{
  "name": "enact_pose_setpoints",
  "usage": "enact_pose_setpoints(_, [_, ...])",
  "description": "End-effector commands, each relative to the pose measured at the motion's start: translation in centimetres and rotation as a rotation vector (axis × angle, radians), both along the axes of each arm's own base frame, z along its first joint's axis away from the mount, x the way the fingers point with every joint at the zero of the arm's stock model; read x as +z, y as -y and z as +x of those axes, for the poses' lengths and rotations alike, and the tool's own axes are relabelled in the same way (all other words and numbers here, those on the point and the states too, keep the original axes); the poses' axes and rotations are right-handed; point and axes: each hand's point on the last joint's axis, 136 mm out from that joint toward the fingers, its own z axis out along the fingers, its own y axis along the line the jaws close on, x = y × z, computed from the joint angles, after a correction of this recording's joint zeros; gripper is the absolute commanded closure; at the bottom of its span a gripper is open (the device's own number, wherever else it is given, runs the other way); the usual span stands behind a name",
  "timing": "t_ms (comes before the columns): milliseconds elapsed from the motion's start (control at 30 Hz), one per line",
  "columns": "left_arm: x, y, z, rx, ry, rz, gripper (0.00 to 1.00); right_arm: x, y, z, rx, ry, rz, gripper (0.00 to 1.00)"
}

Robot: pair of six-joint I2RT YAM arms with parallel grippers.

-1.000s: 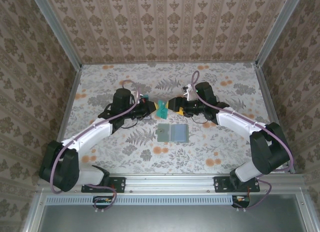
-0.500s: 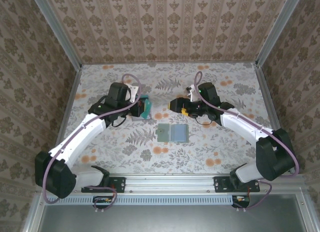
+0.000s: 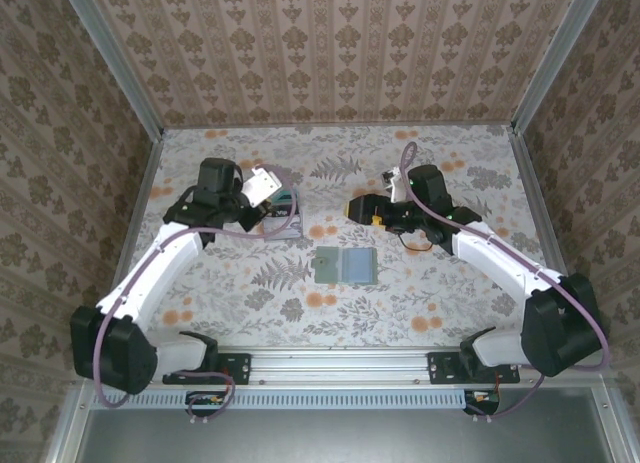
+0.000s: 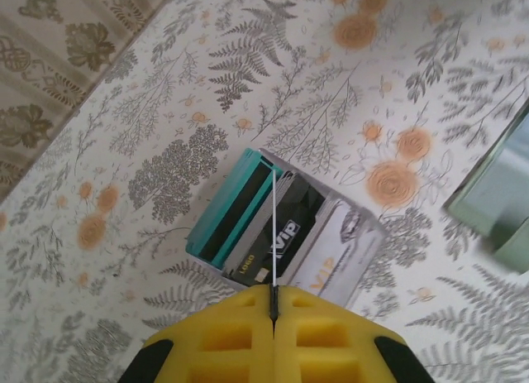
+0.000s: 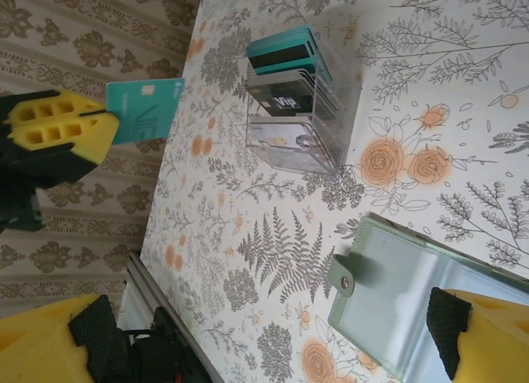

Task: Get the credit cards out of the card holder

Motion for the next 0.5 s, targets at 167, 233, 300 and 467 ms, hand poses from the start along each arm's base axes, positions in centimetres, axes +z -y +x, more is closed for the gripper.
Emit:
enact_pose_setpoints(167, [-1.8,0.9,2.4,-0.319,0.109,0.250,1.00,0.3,1.8,-0.3,-0.034,0.024,-0.035,0.00])
enact_pose_setpoints(233, [-2.3,1.3,2.9,-0.350,0.105,0.257,1.00,0.3,2.1,-0.3,-0.041,0.022,-0.038,0.00])
enact_pose_setpoints(300, [-2.6,1.6,3.5,-0.365,0.100,0.257,1.00,0.3,2.3,-0.2,-0.047,0.020,-0.041,0.00])
enact_pose_setpoints(467, [-3.9,1.8,5.0,-0.383,0.084,0.290,1.00,0.1,2.7,0.0,-0.059,0.011,-0.049,0.00])
